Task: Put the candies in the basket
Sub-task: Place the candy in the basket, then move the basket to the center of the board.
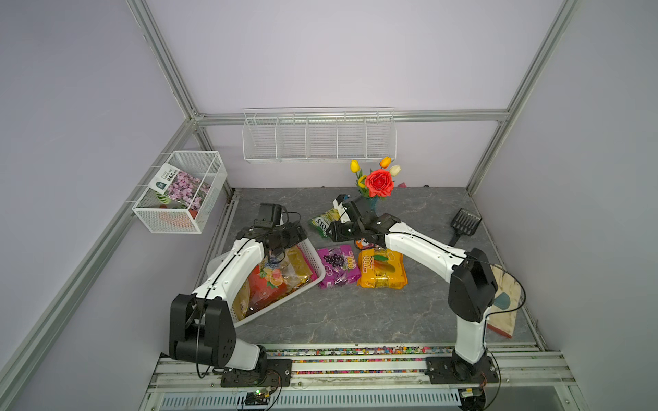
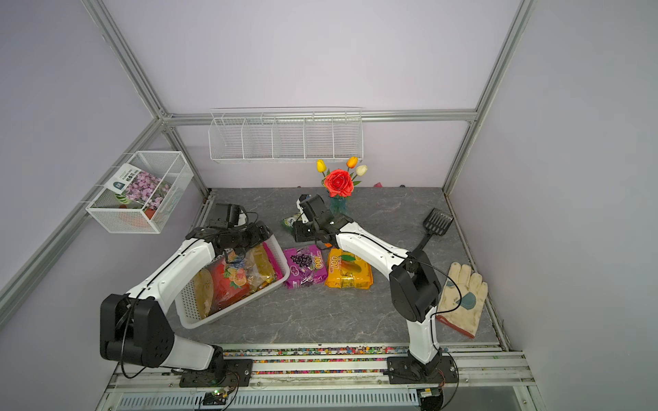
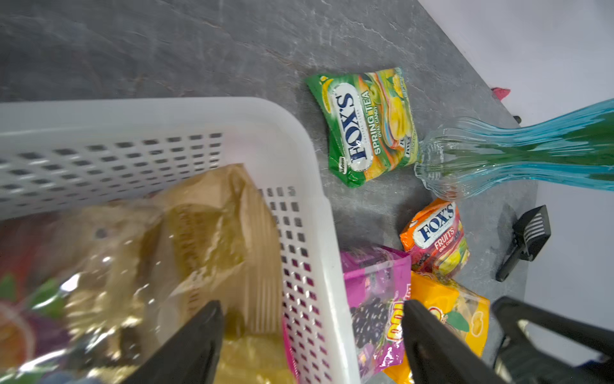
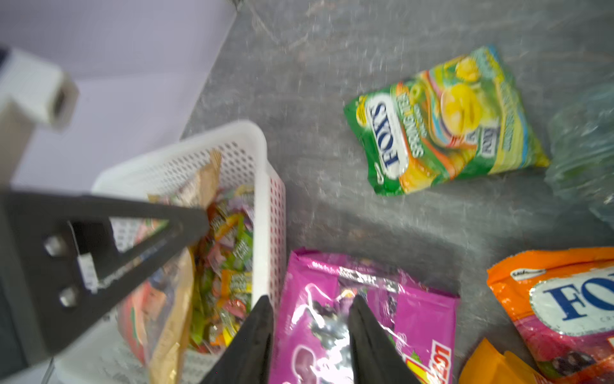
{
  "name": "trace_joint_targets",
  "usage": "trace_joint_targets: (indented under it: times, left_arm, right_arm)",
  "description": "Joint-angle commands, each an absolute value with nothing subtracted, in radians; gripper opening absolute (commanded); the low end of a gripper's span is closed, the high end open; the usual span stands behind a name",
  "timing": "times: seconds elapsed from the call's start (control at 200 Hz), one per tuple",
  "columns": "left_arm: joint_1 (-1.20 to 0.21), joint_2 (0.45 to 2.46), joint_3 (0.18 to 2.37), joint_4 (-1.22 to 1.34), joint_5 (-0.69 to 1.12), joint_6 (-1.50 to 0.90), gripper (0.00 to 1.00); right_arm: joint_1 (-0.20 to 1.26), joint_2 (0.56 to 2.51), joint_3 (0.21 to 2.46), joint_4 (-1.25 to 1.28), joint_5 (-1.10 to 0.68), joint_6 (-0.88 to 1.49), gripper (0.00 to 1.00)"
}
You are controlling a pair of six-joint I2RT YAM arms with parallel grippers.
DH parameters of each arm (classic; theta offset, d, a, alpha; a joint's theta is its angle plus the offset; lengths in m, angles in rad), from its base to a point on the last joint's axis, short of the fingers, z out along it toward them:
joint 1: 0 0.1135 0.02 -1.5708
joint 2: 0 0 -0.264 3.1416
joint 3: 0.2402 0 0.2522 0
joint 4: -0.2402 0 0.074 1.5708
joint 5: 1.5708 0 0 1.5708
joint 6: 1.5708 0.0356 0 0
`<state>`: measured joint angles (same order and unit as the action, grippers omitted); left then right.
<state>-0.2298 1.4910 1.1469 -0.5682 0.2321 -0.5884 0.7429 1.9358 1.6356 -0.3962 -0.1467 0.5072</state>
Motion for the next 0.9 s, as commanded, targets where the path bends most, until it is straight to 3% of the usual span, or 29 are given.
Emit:
trace_joint_targets:
  times: [0.0, 0.17, 0.355, 0.64, 0.895]
  left_arm:
    - [-0.226, 1.559, 1.181, -0.588, 0.284, -0.538, 0.81]
    - [-0.226, 1.646, 1.171, -0.585, 0.386, -0.515, 0.78]
    - [-0.227, 1.673, 1.162, -0.607, 0.255, -0.518, 0.78]
    - [-0.208, 1.521, 1.079, -0.523, 0.23, -0.557, 0.83]
    - [-0.099, 1.309, 1.08, -0.517, 0.165, -0.603, 0.85]
  right_arm:
    - [0.725, 1.886, 1.589, -0.387, -0.226, 0.444, 0.42]
    - [0.722, 1.898, 1.577, -0.414, -0.262, 0.4, 0.43]
    - [0.733, 1.971, 1.645, -0.437, -0.343, 0.405, 0.44]
    - [0.806, 2.056, 1.687, -0.393, -0.326, 0.45, 0.44]
    - [0.85, 2.126, 1.739, -0.391, -0.257, 0.444, 0.45]
